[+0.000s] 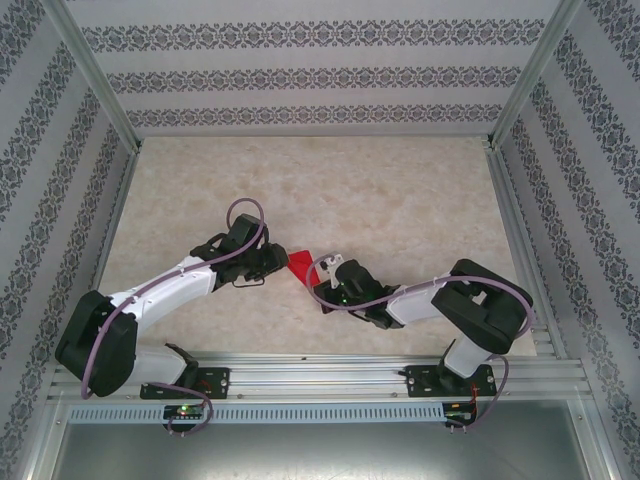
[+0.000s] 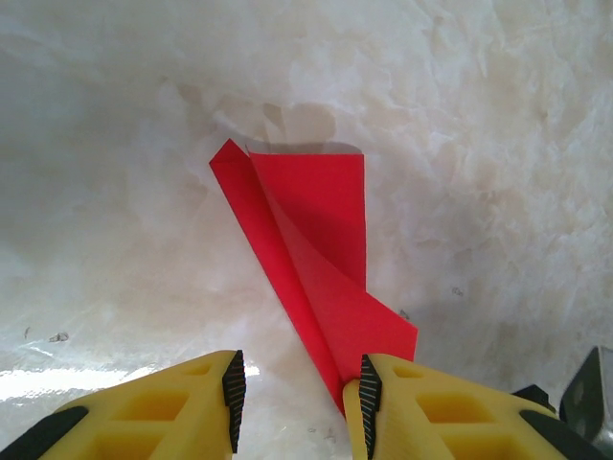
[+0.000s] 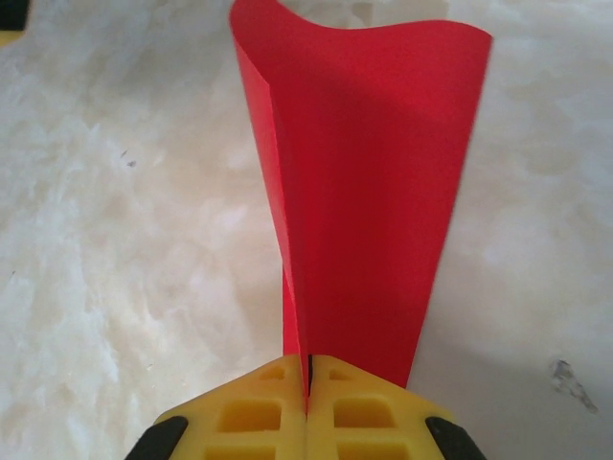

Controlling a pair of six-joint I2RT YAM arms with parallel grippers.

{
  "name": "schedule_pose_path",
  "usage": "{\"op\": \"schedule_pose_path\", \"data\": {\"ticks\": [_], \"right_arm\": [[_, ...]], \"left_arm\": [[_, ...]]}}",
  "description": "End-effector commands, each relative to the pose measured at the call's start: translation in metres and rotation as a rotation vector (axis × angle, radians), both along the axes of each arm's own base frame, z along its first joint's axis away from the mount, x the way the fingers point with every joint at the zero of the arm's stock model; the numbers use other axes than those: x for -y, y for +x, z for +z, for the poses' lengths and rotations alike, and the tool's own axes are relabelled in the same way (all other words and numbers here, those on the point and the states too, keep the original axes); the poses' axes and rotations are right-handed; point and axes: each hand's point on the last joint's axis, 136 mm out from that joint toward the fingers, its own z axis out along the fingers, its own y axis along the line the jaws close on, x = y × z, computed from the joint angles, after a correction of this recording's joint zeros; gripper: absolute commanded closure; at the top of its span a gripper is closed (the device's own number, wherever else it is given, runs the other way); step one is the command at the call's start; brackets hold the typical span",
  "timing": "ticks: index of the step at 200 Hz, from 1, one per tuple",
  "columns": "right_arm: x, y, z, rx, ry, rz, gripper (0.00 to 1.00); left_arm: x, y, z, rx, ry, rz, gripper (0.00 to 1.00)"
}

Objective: Fold a paper plane with a square sheet of paper (pick it up from the middle)
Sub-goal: Fold the wing for the fifth time at the center of the table.

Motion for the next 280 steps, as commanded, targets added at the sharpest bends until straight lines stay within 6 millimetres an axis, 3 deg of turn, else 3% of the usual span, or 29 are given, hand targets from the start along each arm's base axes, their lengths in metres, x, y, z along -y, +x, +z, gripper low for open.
{"op": "schedule_pose_path", "data": {"ticks": [1, 32, 77, 149, 211, 280], "right_arm": [[-0.003, -0.004, -0.001, -0.044, 0.058, 0.006, 0.96], [-0.002, -0.004, -0.005, -0.055, 0.042, 0.003, 0.92], [0.001, -0.002, -0.01, -0.129, 0.076, -0.022, 0.95], [0.001, 0.002, -0.004, -0.334, 0.192, -0.047, 0.93], [0.001, 0.004, -0.017, -0.417, 0.196, -0.079, 0.92], [0.01, 0.007, -0.023, -0.448, 0.184, -0.122, 0.92]], "left_arm": [[-0.001, 0.002, -0.005, -0.007, -0.011, 0.007, 0.6], [0.007, 0.003, -0.003, 0.002, -0.044, -0.021, 0.59], [0.025, 0.005, -0.001, 0.011, -0.133, -0.068, 0.58], [0.034, 0.001, -0.016, -0.022, -0.168, -0.099, 0.58], [0.047, 0.002, -0.021, -0.037, -0.215, -0.143, 0.6], [0.082, 0.007, -0.017, 0.0, -0.321, -0.246, 0.6]]}}
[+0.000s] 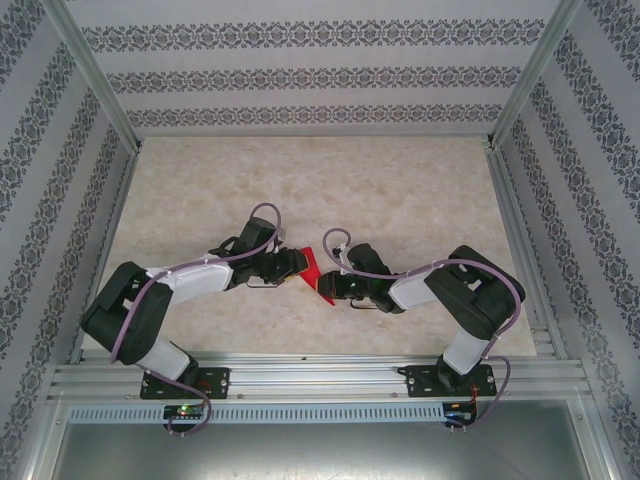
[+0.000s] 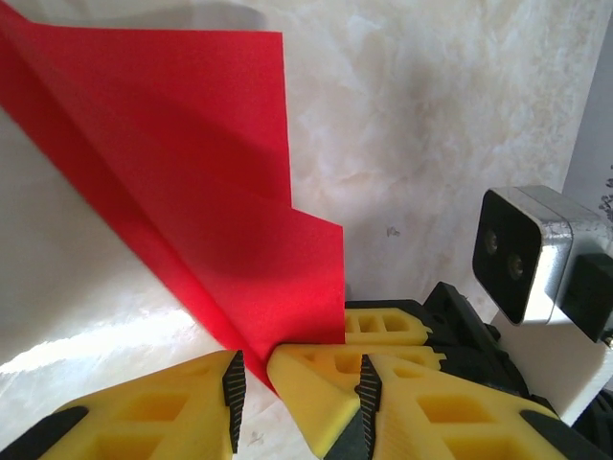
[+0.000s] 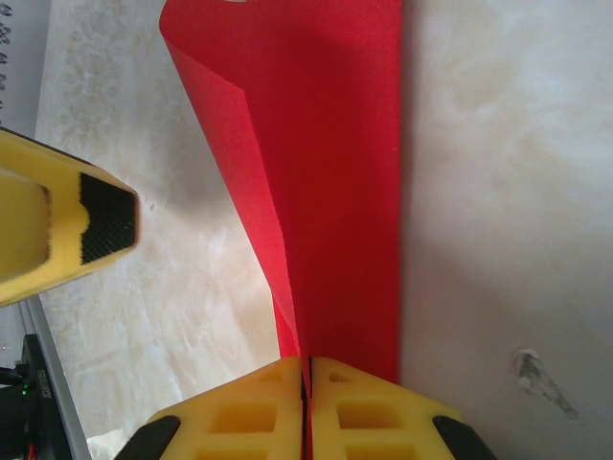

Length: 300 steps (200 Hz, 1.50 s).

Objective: Fold a paper plane with a square sheet of paper (pick it up from the middle)
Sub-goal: Fold the wing for the fifth time at the center of the table.

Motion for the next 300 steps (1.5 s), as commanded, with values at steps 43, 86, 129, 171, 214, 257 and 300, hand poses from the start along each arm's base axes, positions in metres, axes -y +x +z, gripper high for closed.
{"op": "schedule_pose_path", "data": {"ticks": [43, 86, 129, 171, 214, 257, 300], "right_arm": [[0.008, -0.003, -0.022, -0.088, -0.045, -0.034, 0.92], [0.008, -0.003, -0.024, -0.101, -0.045, -0.035, 0.92], [0.008, -0.002, -0.024, -0.108, -0.042, -0.04, 0.91], [0.009, -0.003, -0.024, -0.107, -0.048, -0.036, 0.89], [0.009, -0.003, -0.026, -0.113, -0.068, -0.031, 0.89], [0.01, -0.003, -0.027, -0.115, -0.076, -0.035, 0.92], [0.015, -0.004, -0.029, -0.113, -0.116, -0.036, 0.92]], "left_arm": [[0.033, 0.011, 0.007, 0.063, -0.118, -0.06, 0.59], [0.035, 0.013, 0.01, 0.084, -0.119, -0.062, 0.58], [0.035, 0.015, -0.008, 0.067, -0.085, -0.064, 0.58], [0.032, 0.019, -0.022, 0.049, -0.049, -0.048, 0.58], [0.03, 0.017, -0.006, 0.079, -0.064, -0.044, 0.57], [0.029, 0.02, 0.015, 0.132, -0.07, -0.041, 0.56], [0.035, 0.021, 0.005, 0.098, -0.085, -0.056, 0.55]]}}
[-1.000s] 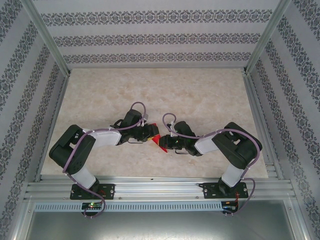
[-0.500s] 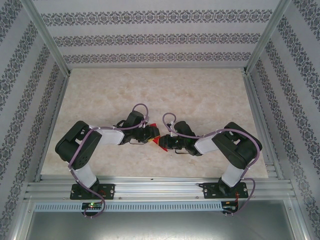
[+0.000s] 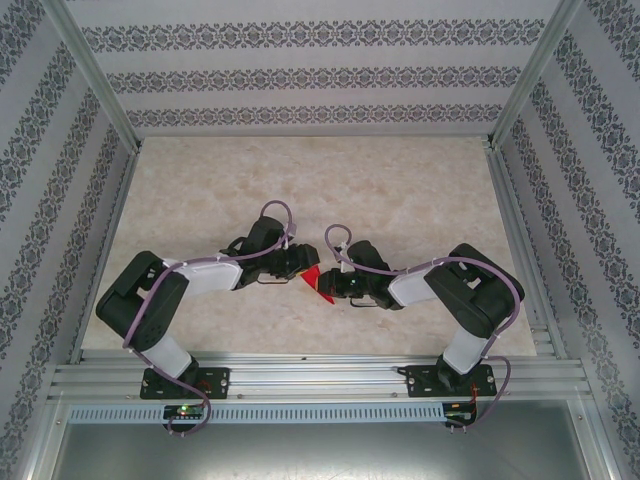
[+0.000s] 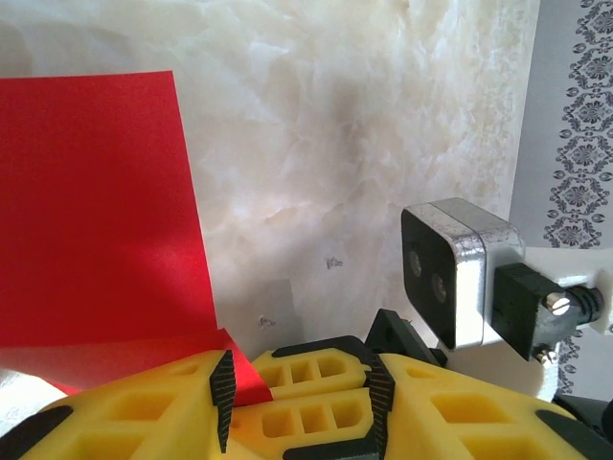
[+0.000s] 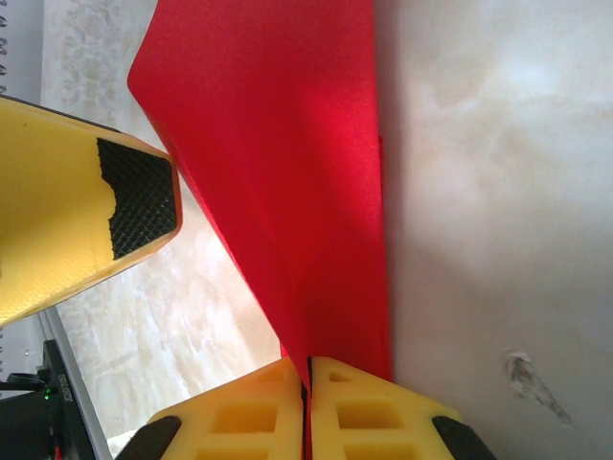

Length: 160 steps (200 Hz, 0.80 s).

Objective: Fold a paper plane with a square sheet of paper (pick it up from the middle)
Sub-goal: Fold the wing for the fifth time at the center of the table.

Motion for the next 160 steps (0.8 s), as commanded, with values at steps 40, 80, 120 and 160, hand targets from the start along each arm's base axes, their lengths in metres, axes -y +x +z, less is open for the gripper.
{"op": "schedule_pose_path", "data": {"ticks": [40, 80, 120, 160], "right_arm": [[0.013, -0.008, -0.03, -0.053, -0.138, -0.004, 0.91], [0.011, -0.008, -0.029, -0.056, -0.129, -0.005, 0.9], [0.008, -0.004, -0.018, -0.045, -0.106, -0.016, 0.85], [0.007, -0.001, 0.002, -0.022, -0.106, -0.01, 0.8]], "left_arm": [[0.015, 0.006, -0.007, -0.004, -0.026, -0.04, 0.54], [0.011, 0.005, -0.019, -0.015, 0.028, -0.045, 0.54], [0.009, 0.001, -0.042, -0.058, 0.065, -0.063, 0.54], [0.003, -0.004, -0.055, -0.08, 0.104, -0.059, 0.54]]}}
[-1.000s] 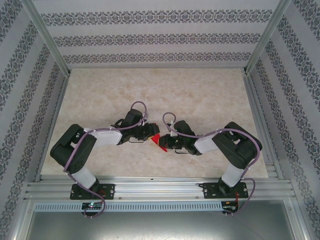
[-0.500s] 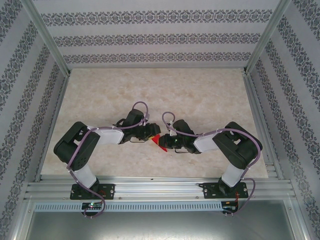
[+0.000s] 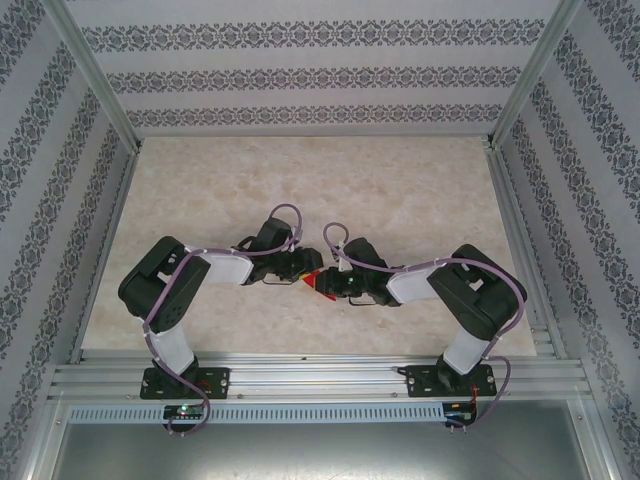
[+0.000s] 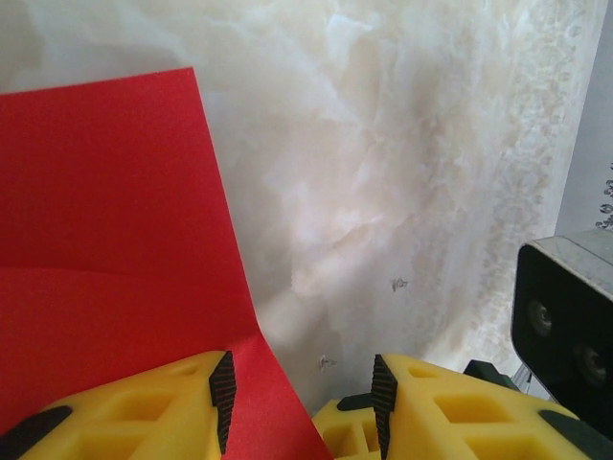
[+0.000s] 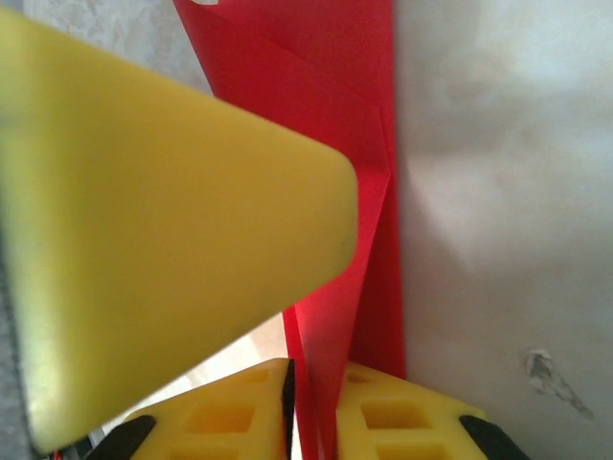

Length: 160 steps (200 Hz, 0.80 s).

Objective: Fold a paper plane with a square sheet of paper (pick it up from the middle)
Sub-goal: Fold the wing for the fifth time at the center of the table.

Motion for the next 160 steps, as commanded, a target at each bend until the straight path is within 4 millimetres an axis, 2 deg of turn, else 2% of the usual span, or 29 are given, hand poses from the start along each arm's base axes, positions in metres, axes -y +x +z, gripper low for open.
{"op": "schedule_pose_path", "data": {"ticks": [1, 39, 69, 98, 133, 160], "right_arm": [[0.008, -0.001, -0.001, 0.002, -0.071, -0.013, 0.79], [0.019, 0.004, 0.022, 0.034, -0.073, -0.05, 0.71], [0.016, -0.001, 0.032, 0.019, -0.041, -0.011, 0.71], [0.014, -0.006, 0.026, -0.007, -0.039, 0.012, 0.76], [0.018, -0.011, 0.018, -0.012, -0.053, 0.023, 0.9], [0.02, -0.02, 0.008, -0.038, -0.06, 0.044, 0.91]], "left_arm": [[-0.005, -0.009, -0.018, -0.025, 0.063, -0.025, 0.54], [-0.005, -0.01, -0.016, -0.02, 0.067, -0.033, 0.55], [-0.004, -0.012, -0.015, -0.019, 0.057, -0.041, 0.55], [-0.004, -0.013, -0.015, -0.019, 0.056, -0.043, 0.55], [-0.005, -0.013, -0.012, -0.017, 0.056, -0.041, 0.55], [-0.006, -0.013, -0.013, -0.02, 0.062, -0.036, 0.55]]}}
